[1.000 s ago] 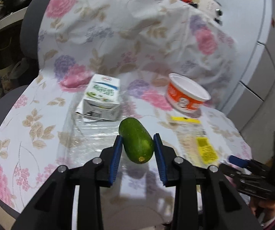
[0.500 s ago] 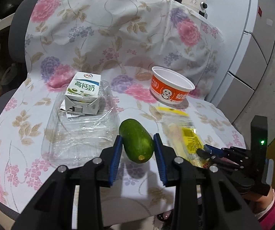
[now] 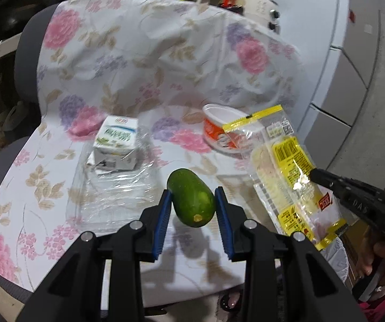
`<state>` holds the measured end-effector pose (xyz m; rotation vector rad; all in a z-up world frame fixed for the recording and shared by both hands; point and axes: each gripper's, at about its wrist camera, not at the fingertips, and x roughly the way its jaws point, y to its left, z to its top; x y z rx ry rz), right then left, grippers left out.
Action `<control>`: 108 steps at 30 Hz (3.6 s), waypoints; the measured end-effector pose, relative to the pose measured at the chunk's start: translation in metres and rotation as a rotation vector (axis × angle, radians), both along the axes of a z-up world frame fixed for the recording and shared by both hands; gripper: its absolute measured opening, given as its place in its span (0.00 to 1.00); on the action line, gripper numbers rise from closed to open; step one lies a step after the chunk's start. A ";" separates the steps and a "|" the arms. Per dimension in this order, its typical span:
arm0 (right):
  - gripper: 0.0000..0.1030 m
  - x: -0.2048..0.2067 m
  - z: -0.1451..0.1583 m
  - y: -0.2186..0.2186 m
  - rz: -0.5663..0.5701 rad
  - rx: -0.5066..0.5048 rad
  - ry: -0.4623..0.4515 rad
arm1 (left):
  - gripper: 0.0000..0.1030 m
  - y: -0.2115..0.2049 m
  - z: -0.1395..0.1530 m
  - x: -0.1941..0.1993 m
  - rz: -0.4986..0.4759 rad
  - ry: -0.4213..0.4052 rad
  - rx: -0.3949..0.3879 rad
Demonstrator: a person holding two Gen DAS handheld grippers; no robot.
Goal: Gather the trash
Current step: 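Carry bag and cucumber over the bin and open both tools, then return both tools to the chair toward the white milk carton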
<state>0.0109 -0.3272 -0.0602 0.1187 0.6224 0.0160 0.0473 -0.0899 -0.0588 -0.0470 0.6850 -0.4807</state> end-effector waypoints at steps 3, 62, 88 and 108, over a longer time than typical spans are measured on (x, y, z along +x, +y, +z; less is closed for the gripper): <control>0.01 -0.022 0.012 -0.014 -0.044 0.012 -0.030 | 0.31 -0.015 0.009 -0.013 -0.048 -0.029 -0.013; 0.54 -0.266 -0.040 -0.261 -0.846 0.099 0.016 | 0.54 -0.330 -0.031 -0.110 -0.705 -0.003 0.045; 0.63 -0.068 0.015 -0.010 -0.087 -0.022 -0.022 | 0.66 -0.002 -0.007 -0.031 -0.010 0.002 0.118; 0.84 0.099 -0.011 0.178 0.177 -0.084 0.029 | 0.90 0.156 -0.017 0.039 0.388 0.009 0.193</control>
